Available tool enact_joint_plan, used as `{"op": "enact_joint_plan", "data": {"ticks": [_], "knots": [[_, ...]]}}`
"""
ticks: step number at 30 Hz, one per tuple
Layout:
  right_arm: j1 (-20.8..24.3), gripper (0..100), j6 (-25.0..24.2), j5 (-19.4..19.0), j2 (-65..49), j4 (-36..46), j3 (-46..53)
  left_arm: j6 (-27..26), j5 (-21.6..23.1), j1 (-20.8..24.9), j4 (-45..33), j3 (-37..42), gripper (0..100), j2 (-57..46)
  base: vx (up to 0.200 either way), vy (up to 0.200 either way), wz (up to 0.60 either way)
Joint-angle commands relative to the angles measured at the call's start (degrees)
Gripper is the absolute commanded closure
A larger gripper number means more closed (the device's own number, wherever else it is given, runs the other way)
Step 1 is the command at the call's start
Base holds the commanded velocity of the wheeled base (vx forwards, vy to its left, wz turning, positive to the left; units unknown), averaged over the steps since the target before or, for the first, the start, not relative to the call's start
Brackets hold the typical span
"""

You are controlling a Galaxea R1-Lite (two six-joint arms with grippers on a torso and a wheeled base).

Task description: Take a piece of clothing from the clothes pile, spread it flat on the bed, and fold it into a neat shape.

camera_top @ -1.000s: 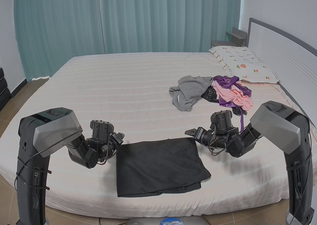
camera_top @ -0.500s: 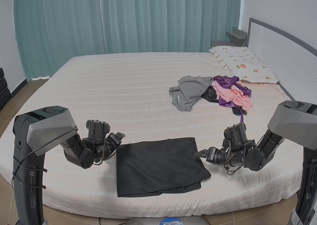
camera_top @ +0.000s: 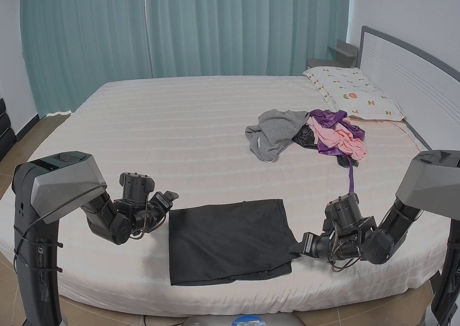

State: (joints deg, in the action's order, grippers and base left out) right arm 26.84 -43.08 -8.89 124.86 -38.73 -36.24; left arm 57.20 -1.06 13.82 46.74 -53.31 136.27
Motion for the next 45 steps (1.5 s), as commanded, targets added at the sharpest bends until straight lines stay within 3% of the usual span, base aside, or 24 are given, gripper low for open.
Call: {"op": "enact_joint_plan", "data": {"ticks": [1,15,23,24,30,38,45], "knots": [[0.31,100,0.02,0.10,-0.40,0.06,0.73,0.02,-0.08,-0.03,-0.07,0.05,0,-0.12,0.000,0.000,0.00],[0.49,100,-0.34,-0.08,-5.32,0.06,5.22,-0.07,-0.08,0.06,0.02,0.14,0,-0.12,0.000,0.000,0.00],[0.93,100,1.95,-0.08,-2.86,0.58,6.18,-0.07,-0.08,0.06,0.02,0.14,0,-0.12,0.000,0.000,0.00],[0.93,0,2.83,-0.17,-2.78,0.67,6.45,-0.07,-0.08,0.06,0.02,0.14,0,-0.12,0.000,0.000,0.00],[-0.12,0,3.35,-0.08,-2.95,0.06,4.43,-0.07,-0.08,0.06,0.02,0.14,0,-0.12,0.000,0.000,0.00],[-5.49,0,2.30,-0.08,4.69,0.15,-12.27,-0.07,-0.08,0.06,0.02,0.14,0,-0.12,0.000,0.000,0.00],[-6.10,0,0.37,0.10,12.43,0.85,-23.70,-0.07,-0.08,0.06,0.02,0.14,0,-0.12,0.000,0.000,0.00]]}}
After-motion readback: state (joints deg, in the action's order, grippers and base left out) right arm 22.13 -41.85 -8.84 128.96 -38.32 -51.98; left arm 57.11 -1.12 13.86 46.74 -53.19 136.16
